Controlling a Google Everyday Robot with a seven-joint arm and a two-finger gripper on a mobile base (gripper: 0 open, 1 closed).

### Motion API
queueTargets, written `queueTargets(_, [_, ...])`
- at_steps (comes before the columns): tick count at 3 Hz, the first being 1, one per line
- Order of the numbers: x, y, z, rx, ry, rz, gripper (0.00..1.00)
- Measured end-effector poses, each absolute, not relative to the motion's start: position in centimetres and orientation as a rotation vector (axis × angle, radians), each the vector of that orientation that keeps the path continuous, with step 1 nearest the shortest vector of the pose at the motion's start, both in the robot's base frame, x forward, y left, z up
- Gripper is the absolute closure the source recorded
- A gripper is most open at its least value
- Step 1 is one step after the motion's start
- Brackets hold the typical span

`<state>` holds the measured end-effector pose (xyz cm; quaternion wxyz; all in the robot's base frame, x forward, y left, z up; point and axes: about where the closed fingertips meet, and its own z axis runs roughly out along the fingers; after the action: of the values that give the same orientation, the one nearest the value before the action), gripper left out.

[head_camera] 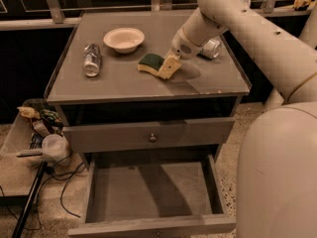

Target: Place sponge into middle drawer

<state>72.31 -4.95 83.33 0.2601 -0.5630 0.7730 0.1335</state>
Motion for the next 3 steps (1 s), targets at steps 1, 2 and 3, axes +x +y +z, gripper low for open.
queueTargets(1, [70.6, -5.9, 83.4, -1.515, 2.086, 0.362, 1.00])
queueTargets(2, [67.9, -7.0, 83.5, -1.479, 2.063, 0.392, 1.00])
queueTargets(3, [64.9, -8.2, 84.3, -1.447, 2.025, 0.418, 1.00])
